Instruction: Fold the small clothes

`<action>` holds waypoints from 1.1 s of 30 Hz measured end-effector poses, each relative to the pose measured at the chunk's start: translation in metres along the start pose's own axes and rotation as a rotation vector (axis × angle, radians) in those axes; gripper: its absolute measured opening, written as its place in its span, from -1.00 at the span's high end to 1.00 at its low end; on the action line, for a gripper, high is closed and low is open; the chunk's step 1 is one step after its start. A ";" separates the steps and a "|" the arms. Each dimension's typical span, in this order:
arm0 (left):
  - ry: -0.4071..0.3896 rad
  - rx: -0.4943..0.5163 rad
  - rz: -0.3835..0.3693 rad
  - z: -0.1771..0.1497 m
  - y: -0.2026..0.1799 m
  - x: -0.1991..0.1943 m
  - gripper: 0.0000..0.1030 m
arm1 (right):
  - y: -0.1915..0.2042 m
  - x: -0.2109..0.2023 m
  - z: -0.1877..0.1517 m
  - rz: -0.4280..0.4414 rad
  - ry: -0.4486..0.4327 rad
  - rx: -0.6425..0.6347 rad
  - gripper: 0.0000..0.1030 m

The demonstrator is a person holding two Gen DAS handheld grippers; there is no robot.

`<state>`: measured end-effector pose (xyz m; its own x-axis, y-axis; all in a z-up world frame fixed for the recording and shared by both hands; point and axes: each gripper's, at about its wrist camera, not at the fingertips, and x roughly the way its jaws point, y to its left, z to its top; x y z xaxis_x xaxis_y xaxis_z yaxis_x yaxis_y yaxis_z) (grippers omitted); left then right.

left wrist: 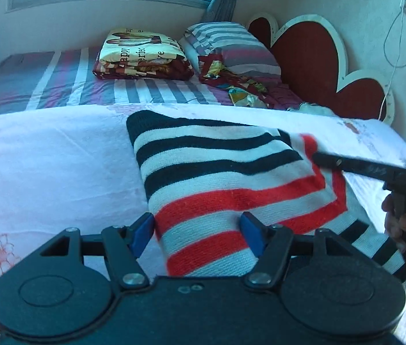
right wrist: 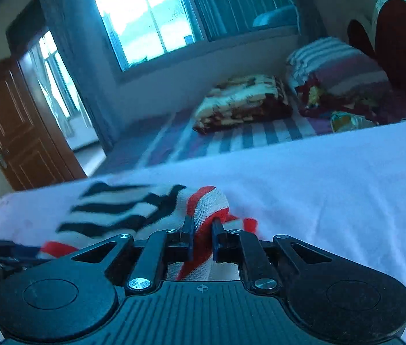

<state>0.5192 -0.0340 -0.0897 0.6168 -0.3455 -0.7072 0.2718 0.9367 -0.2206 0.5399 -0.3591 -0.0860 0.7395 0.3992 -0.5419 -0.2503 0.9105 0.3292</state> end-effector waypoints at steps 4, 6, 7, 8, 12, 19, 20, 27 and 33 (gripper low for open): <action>0.039 0.016 0.024 0.004 -0.002 0.008 -0.48 | -0.016 0.006 -0.015 0.011 0.041 0.094 0.79; 0.050 -0.022 0.009 0.004 0.005 0.010 -0.52 | -0.013 0.004 -0.012 0.003 0.059 0.106 0.73; 0.057 -0.042 -0.002 0.004 0.008 0.009 -0.52 | -0.009 -0.001 -0.009 -0.011 0.065 0.095 0.52; 0.055 -0.054 -0.004 0.006 0.010 0.005 -0.47 | -0.003 -0.010 -0.008 -0.031 0.049 0.082 0.42; -0.009 -0.062 -0.015 0.003 0.002 -0.028 -0.47 | 0.018 -0.057 -0.002 0.014 -0.017 0.035 0.36; 0.045 -0.065 -0.008 -0.017 -0.005 -0.011 -0.57 | 0.056 -0.040 -0.041 -0.038 0.128 -0.147 0.36; 0.051 -0.070 -0.002 -0.015 -0.005 -0.012 -0.57 | 0.051 -0.040 -0.041 -0.036 0.140 -0.098 0.36; 0.044 -0.126 -0.102 -0.016 0.006 -0.040 -0.53 | -0.014 -0.073 -0.023 0.092 0.123 0.323 -0.69; 0.122 -0.259 -0.229 -0.032 0.032 -0.027 -0.50 | -0.050 -0.057 -0.031 0.283 0.239 0.514 -0.69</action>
<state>0.4876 0.0074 -0.0992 0.4646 -0.5537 -0.6910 0.1874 0.8242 -0.5344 0.4906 -0.4237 -0.0951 0.5143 0.6837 -0.5177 -0.0395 0.6219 0.7821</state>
